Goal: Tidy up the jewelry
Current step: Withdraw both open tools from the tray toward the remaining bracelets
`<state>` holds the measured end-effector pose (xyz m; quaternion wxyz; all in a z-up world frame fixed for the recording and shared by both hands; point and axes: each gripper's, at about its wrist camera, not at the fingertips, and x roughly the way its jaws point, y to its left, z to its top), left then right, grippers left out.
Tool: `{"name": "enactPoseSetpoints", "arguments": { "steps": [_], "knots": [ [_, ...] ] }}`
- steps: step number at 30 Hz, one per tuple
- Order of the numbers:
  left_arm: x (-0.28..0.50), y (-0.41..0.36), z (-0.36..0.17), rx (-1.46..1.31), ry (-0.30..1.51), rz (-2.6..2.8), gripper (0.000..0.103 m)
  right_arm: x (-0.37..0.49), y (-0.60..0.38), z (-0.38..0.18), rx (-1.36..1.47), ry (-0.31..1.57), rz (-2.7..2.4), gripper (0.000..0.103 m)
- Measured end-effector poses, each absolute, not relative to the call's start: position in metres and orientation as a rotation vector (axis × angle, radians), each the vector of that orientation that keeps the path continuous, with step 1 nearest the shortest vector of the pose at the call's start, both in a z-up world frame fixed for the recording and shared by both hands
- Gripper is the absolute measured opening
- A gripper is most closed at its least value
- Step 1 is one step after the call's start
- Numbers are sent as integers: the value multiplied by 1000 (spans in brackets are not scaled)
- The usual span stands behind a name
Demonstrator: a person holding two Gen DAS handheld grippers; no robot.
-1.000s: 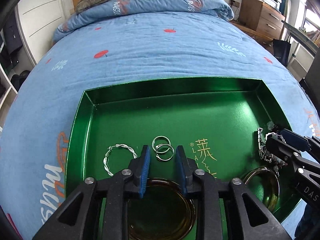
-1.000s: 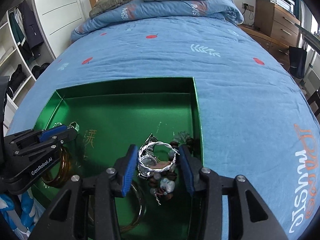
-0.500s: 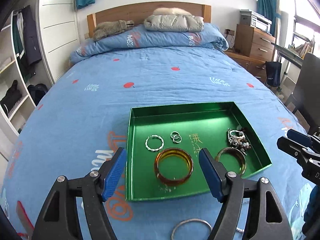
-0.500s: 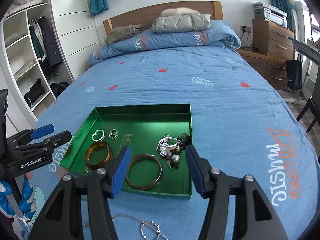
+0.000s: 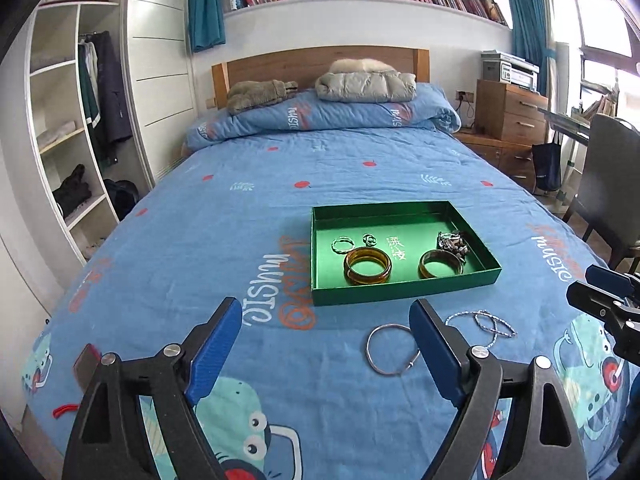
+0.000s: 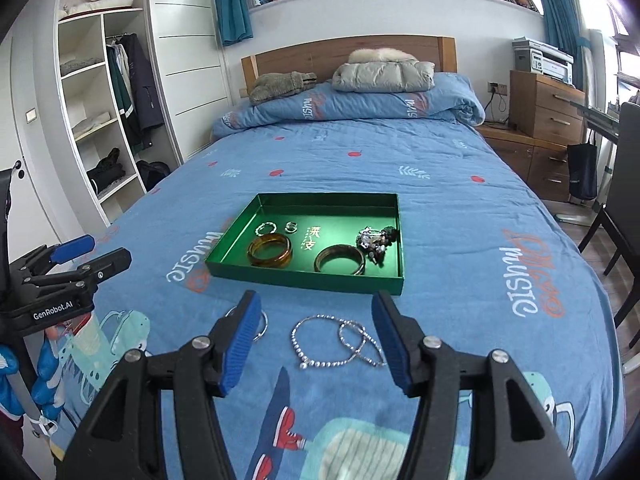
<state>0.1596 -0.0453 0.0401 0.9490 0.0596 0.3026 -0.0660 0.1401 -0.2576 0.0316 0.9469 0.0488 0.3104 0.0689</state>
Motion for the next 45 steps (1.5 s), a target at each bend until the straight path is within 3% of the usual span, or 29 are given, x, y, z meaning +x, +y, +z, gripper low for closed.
{"name": "enactPoseSetpoints", "arguments": {
  "steps": [17,45],
  "knots": [
    [66,-26,53,119,564,-128,89,59,-242,37,75,614,125,61],
    [56,-20,36,105,581,-111,96,47,-235,24,52,618,124,72]
  ]
}}
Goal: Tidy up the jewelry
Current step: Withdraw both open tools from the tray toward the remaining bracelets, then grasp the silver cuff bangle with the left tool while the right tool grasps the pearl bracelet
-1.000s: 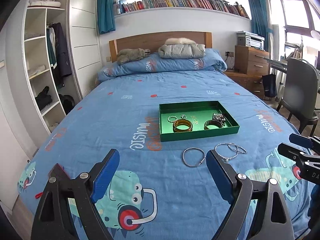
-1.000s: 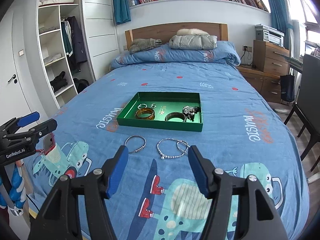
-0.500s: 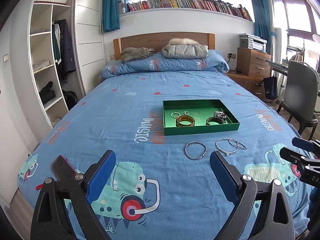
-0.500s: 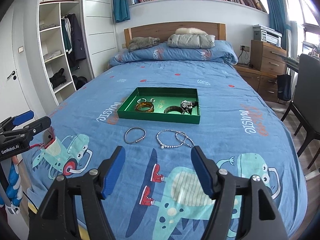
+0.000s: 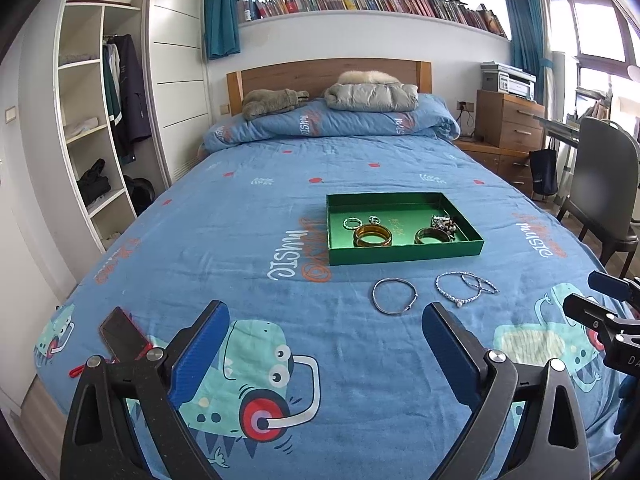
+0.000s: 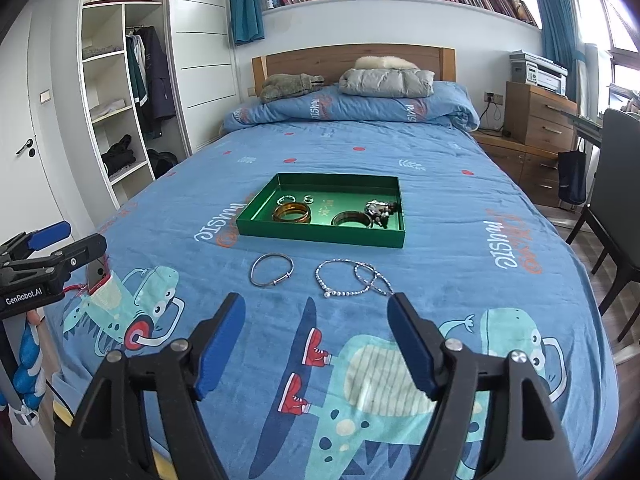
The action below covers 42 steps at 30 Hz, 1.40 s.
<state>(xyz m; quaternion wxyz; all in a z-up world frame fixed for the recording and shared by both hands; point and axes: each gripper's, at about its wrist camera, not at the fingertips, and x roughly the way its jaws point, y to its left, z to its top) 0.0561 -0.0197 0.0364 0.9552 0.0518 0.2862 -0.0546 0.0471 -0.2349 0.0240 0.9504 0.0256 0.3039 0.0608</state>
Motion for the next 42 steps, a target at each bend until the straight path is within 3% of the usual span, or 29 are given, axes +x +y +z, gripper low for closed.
{"name": "enactPoseSetpoints", "arguments": {
  "steps": [23,42],
  "knots": [
    [56,-42,22,139,579,-163,96,47,-248,-5,63,653,94,73],
    [86,-59,-20,188,700,-196,96,72,-257,-39,64,679,111,78]
  ]
}}
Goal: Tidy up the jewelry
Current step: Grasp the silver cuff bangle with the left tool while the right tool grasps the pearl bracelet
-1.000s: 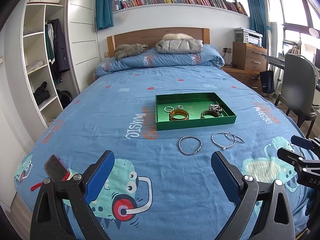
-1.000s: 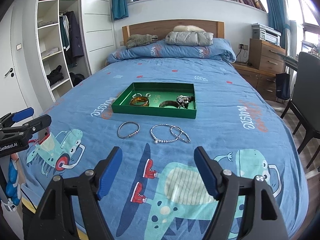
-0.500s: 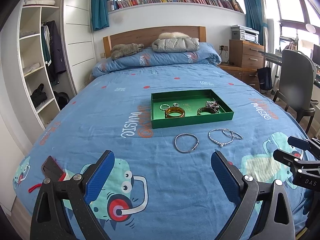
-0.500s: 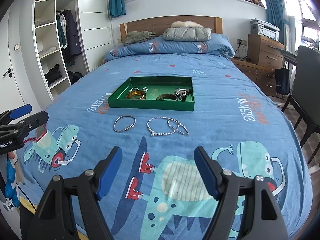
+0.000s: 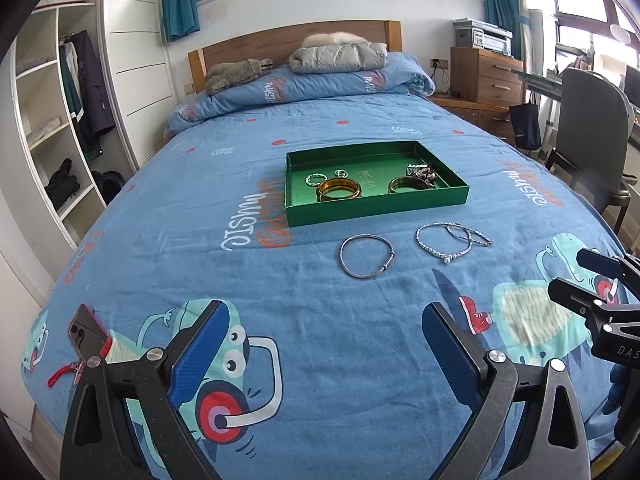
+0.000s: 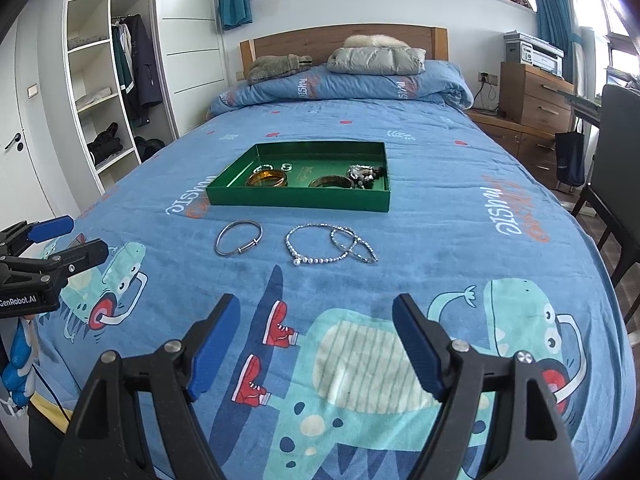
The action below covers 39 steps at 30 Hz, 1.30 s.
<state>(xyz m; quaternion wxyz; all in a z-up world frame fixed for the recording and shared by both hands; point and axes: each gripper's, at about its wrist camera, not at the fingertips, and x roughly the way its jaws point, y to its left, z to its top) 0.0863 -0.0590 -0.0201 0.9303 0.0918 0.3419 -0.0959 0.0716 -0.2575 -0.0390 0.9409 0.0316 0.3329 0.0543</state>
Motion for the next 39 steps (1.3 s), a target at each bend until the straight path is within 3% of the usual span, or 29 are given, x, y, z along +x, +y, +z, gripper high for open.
{"name": "enactPoseSetpoints", "arguments": {
  "steps": [39],
  "knots": [
    [181,-66,-82,108,854,-280,99,167,-256,-81,-48,779,241,78]
  ]
}}
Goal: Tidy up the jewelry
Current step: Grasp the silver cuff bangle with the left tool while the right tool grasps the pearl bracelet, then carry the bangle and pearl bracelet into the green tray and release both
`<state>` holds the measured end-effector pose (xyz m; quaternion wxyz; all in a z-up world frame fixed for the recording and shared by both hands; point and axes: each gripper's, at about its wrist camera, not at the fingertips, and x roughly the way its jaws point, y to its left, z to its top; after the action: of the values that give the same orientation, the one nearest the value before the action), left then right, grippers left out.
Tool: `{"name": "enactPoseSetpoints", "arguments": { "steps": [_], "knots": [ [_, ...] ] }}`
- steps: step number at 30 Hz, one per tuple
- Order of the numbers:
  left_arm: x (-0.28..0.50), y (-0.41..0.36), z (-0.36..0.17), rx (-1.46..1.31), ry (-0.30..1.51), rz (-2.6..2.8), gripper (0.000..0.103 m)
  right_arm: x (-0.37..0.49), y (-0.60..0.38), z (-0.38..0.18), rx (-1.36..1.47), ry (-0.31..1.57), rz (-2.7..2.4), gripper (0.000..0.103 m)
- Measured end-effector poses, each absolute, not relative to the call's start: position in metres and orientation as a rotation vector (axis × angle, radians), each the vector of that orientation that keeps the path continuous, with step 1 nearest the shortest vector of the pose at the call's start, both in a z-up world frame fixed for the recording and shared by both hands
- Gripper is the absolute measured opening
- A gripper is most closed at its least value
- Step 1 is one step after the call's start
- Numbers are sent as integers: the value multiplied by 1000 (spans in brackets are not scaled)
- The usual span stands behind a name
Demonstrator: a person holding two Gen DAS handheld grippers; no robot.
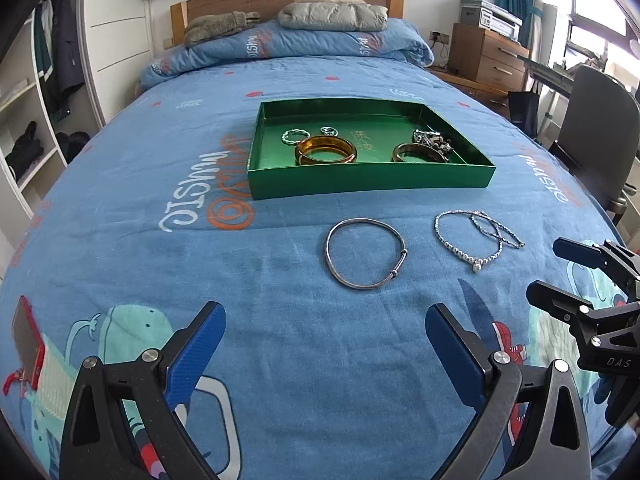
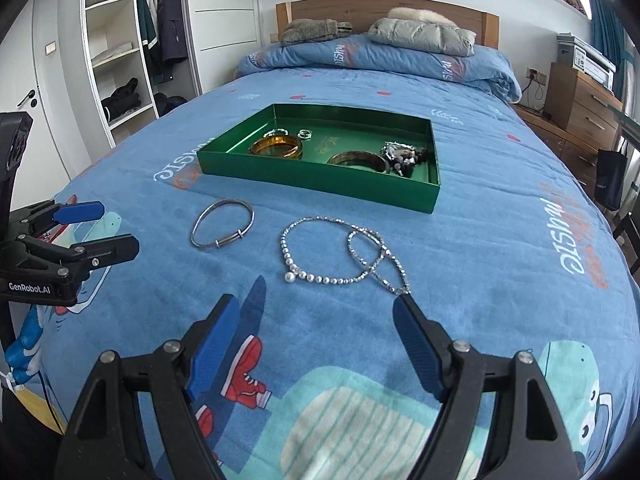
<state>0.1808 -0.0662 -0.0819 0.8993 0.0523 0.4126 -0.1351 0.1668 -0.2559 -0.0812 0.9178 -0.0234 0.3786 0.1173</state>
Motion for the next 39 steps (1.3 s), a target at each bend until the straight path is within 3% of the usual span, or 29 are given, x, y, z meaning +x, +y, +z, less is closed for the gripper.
{"name": "enactPoseSetpoints", "arguments": {
  "steps": [23,28,31,34,36,39],
  "knots": [
    [252,-111,-130,155,917,-341,98,248,-266,-121,-102,862,328,79],
    [255,-111,-129,146,907,-350,89,252,-268,-122,-89,870,332,77],
    [255,-111,-128,146,901,-361,81,250,-273,-120,-72,866,315,57],
    [253,-114,-126,154,894,-376,72,248,-285,-118,-30,873,308,18],
    [252,-115,-125,159,892,-377,72,246,-290,-118,-16,883,315,8],
    [253,-113,-125,153,891,-376,71,238,-292,-117,-11,888,321,5]
  ]
}}
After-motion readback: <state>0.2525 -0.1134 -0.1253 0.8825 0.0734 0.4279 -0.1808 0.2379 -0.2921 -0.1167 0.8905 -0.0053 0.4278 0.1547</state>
